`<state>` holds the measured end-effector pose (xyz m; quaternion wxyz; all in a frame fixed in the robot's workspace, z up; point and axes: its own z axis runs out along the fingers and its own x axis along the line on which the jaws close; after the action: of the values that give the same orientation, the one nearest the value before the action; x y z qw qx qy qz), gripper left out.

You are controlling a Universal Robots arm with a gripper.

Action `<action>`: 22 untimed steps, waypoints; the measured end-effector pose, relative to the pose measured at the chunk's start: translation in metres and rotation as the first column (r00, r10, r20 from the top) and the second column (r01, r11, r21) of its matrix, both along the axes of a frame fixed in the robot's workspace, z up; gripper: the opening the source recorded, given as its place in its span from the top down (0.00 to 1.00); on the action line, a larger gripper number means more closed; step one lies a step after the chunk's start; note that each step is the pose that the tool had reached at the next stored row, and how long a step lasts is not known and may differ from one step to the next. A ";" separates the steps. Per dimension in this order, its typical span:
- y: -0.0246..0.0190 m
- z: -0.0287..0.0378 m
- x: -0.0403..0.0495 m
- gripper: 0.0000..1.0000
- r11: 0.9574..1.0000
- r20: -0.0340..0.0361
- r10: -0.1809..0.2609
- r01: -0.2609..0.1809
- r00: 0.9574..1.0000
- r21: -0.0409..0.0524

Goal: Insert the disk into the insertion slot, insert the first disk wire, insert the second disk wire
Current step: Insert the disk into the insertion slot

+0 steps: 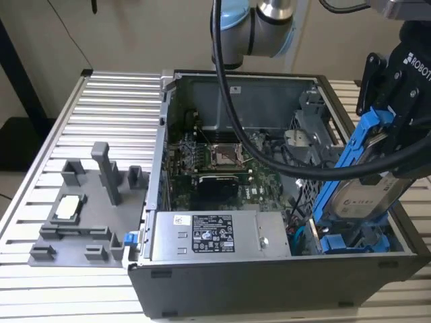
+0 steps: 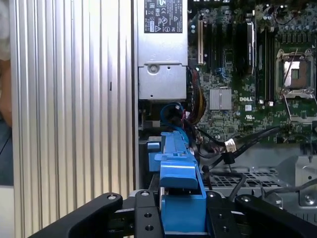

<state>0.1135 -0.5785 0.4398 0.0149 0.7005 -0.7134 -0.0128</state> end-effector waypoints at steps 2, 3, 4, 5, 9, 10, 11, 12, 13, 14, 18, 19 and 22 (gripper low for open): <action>0.0000 -0.0022 0.0000 0.67 1.000 0.000 0.000 0.000 1.000 0.000; 0.0000 -0.0034 0.0000 0.67 1.000 0.000 0.000 0.000 1.000 0.000; 0.0000 -0.0048 0.0000 0.67 1.000 0.000 0.000 0.000 1.000 0.000; 0.0000 -0.0060 0.0001 0.67 1.000 0.000 0.000 0.000 1.000 0.000; 0.0000 -0.0117 0.0021 0.67 1.000 0.000 0.000 0.000 1.000 0.000; 0.0000 -0.0127 0.0031 0.67 1.000 0.000 0.000 0.000 1.000 0.000; 0.0001 -0.0133 0.0039 0.67 1.000 0.000 0.001 -0.001 1.000 0.000; 0.0003 -0.0137 0.0045 0.67 1.000 0.000 0.001 -0.001 1.000 0.000; 0.0007 -0.0142 0.0052 0.67 1.000 0.000 0.002 -0.002 1.000 0.000; 0.0012 -0.0148 0.0059 0.67 1.000 0.000 0.002 -0.002 1.000 0.000; 0.0021 -0.0181 0.0112 0.67 1.000 0.000 0.003 -0.003 1.000 0.000; 0.0023 -0.0192 0.0132 0.67 1.000 0.000 0.003 -0.003 1.000 0.000; 0.0030 -0.0219 0.0162 0.67 1.000 0.000 0.005 -0.005 1.000 0.000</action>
<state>0.1297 -0.5755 0.4179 0.0150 0.7021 -0.7118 -0.0127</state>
